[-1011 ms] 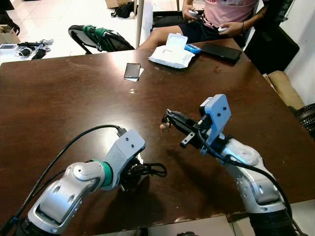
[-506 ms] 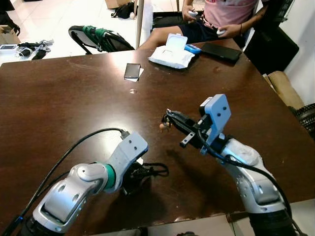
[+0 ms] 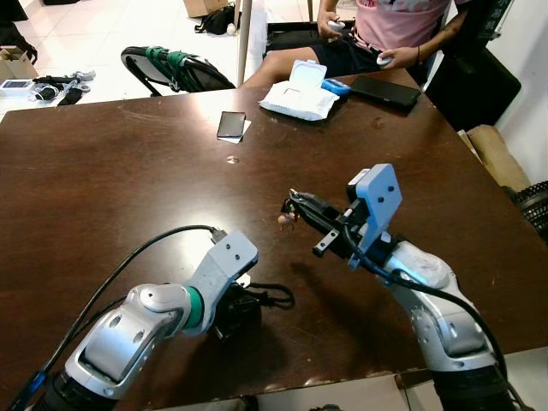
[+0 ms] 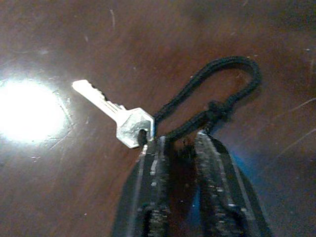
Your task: Hang keys on a hook
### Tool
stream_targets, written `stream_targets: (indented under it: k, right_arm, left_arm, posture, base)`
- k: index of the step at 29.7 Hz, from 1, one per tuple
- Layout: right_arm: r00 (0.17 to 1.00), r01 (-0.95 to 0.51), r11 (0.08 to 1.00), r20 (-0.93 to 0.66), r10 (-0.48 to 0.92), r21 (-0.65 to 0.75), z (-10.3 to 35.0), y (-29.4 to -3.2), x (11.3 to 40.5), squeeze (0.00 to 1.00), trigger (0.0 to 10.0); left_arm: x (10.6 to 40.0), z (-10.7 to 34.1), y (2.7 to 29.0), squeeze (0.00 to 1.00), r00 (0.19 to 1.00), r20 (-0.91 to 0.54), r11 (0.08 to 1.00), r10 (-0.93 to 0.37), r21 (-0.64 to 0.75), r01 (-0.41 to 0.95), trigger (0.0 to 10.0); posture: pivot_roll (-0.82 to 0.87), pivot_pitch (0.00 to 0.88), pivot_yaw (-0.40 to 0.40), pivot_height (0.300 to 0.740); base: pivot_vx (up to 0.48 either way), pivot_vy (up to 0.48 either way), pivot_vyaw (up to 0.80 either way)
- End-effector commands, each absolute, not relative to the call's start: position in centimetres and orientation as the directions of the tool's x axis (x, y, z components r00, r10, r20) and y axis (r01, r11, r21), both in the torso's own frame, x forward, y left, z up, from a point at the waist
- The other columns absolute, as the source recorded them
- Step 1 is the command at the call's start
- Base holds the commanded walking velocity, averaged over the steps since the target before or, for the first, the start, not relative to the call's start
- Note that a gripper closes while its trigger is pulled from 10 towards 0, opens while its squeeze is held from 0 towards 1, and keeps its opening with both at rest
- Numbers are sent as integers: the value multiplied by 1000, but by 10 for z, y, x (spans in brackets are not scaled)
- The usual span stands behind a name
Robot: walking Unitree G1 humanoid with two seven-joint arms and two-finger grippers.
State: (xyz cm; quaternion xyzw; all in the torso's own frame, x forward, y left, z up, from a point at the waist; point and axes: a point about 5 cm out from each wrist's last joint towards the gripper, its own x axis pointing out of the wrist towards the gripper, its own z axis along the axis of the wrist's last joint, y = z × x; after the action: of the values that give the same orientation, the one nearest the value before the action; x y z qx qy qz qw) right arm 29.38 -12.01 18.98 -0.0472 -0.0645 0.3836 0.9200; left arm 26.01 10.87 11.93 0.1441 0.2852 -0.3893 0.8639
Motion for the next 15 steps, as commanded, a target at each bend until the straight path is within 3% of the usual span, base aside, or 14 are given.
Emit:
stream_targets:
  k: [1, 2, 15]
  right_arm:
    - [689, -709, 692, 77, 721, -137, 187, -116, 292, 0, 10000]
    - [690, -708, 693, 77, 720, -137, 187, -116, 292, 0, 10000]
    - [691, -707, 694, 76, 719, -138, 187, -117, 292, 0, 10000]
  left_arm:
    - [255, 103, 113, 0, 484, -665, 670, -569, -33, 742, 4392]
    - [256, 104, 113, 0, 486, -659, 676, -574, -46, 735, 0]
    - [261, 109, 113, 0, 537, -612, 716, -581, -69, 695, 0]
  posture:
    - [75, 56, 152, 740]
    - [74, 57, 152, 740]
    - [78, 66, 147, 740]
  base:
    - [0, 0, 0]
    - [0, 0, 0]
    - [0, 0, 0]
